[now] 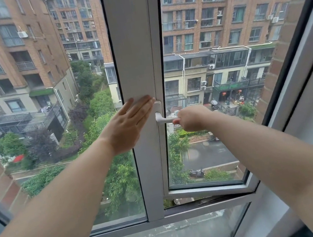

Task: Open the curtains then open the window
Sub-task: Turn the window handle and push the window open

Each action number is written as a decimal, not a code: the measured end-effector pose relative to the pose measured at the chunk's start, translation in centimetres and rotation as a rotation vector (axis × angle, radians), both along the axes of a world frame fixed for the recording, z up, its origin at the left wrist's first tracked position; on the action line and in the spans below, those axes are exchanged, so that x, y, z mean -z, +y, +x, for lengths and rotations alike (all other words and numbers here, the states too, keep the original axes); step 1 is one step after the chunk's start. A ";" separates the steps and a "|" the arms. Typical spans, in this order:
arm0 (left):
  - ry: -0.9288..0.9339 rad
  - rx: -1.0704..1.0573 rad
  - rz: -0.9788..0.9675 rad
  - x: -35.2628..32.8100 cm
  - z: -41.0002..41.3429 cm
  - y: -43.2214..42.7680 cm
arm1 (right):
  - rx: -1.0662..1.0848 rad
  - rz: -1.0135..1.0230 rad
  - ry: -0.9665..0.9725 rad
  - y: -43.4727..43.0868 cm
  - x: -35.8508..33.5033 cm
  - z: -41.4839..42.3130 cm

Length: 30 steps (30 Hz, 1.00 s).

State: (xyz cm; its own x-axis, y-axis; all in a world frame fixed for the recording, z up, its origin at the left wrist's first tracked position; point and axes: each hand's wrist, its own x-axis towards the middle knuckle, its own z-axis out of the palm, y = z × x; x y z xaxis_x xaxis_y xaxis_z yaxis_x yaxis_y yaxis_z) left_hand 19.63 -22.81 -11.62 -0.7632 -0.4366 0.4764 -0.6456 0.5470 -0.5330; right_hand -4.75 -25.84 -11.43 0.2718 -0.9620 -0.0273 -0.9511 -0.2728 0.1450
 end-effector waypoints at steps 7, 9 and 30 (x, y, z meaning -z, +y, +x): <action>0.018 -0.130 0.009 0.6 0.0 1.3 | 0.090 -0.017 -0.014 -1.1 -0.5 1.3; 0.028 -0.134 0.021 0.7 -0.7 1.8 | 0.087 -0.034 -0.049 -0.8 -0.5 1.5; 2.441 -0.102 1.601 -0.7 -17.7 -1.0 | 0.211 -0.384 0.409 -0.8 -5.2 -9.7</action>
State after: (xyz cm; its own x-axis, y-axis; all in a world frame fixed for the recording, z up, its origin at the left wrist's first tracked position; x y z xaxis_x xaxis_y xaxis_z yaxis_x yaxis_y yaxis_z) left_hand 1.95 -23.86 -10.96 0.0048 -0.9026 -0.4305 0.6201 -0.3350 0.7094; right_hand -14.42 -26.67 -6.18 0.1144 -0.9557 0.2711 -0.8252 0.0605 0.5616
